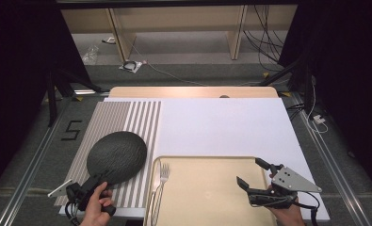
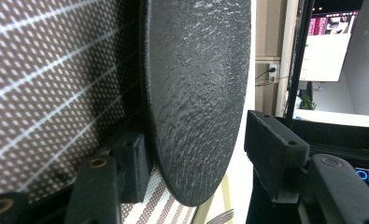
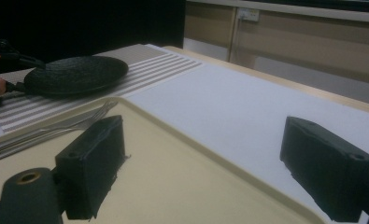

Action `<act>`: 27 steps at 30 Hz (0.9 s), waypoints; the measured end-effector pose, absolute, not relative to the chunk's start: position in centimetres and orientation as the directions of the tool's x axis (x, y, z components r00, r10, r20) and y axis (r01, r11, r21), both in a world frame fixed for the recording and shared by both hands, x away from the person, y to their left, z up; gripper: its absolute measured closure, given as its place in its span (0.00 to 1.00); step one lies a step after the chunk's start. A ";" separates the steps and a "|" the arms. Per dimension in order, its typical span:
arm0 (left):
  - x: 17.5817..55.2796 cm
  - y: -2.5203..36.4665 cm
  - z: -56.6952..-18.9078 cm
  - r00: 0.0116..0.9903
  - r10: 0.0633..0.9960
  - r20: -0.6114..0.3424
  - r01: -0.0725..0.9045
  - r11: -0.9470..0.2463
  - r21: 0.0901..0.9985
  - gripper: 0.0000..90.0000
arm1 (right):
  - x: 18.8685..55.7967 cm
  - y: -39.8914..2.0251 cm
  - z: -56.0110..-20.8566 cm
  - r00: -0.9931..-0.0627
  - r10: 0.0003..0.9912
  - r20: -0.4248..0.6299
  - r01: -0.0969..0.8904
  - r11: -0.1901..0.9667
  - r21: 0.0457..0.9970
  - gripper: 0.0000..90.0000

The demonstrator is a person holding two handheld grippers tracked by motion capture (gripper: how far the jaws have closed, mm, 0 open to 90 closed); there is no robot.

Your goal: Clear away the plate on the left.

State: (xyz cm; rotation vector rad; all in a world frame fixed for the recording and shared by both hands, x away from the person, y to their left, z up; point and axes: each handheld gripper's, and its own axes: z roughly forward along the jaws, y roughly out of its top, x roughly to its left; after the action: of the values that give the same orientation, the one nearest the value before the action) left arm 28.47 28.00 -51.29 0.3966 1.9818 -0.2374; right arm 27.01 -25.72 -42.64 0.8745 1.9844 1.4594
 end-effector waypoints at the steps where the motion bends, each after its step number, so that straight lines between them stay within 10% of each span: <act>1: 28.5 28.0 -51.3 -0.393 0.172 -0.904 0.379 0.925 0.011 0.50 | 27.0 -25.7 -42.6 -0.655 0.755 -0.034 0.193 0.210 0.958 0.17; 27: 29.0 27.9 -52.4 -0.436 0.112 -0.893 0.333 0.942 -0.045 0.74 | 27.0 -25.6 -42.7 -0.663 0.748 -0.043 0.190 0.223 0.956 0.17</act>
State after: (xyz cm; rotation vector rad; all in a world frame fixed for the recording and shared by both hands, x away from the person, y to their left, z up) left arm 29.05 27.93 -52.43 0.3180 2.0199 -0.2583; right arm 27.02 -25.55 -42.71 0.8609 1.9968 1.4528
